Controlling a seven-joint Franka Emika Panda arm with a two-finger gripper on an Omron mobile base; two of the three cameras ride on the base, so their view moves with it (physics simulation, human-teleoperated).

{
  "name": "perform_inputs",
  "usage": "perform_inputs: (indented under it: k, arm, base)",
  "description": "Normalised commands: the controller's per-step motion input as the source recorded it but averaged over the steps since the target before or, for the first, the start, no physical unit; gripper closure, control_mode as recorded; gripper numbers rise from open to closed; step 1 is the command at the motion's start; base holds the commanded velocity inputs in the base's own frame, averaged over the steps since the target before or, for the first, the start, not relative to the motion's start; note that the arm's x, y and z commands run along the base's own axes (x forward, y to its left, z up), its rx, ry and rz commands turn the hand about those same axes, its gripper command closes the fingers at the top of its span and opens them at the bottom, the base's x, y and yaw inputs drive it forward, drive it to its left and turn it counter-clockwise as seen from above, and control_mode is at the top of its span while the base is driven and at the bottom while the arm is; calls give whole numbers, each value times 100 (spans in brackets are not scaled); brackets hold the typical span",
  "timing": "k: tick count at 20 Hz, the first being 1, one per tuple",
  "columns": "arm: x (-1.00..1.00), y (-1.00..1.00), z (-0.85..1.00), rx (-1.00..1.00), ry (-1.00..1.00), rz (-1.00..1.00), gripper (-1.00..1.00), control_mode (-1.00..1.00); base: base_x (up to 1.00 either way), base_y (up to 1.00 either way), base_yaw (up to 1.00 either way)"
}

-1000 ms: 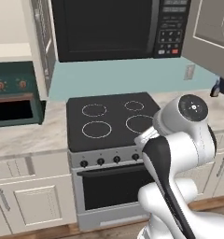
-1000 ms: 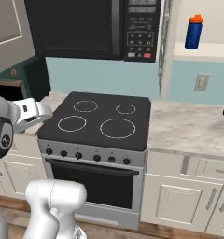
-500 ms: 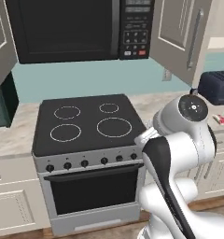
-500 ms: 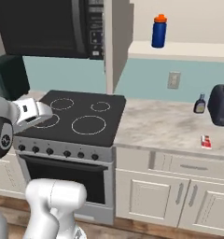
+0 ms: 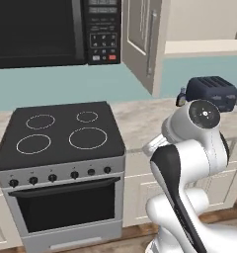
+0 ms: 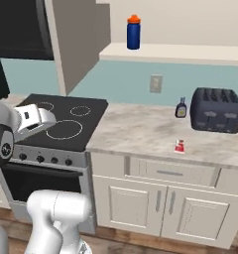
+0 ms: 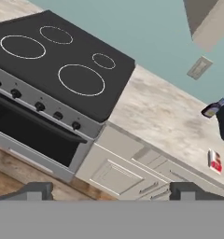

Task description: Pick the jam and bar from the counter and place them in the cabinets closest to them.

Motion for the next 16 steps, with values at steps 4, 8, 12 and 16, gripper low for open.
perform_inputs:
  k: [4,8,12,16]
  arm:
    - [0,0,0,0,0,0,-100,100]
    - [0,0,0,0,0,0,-100,100]
    - [0,0,0,0,0,0,-100,100]
    - [0,0,0,0,0,0,-100,100]
  base:
    - [-11,-69,0]
    - [-8,-70,0]
    - [-8,-71,0]
    - [-5,-67,0]
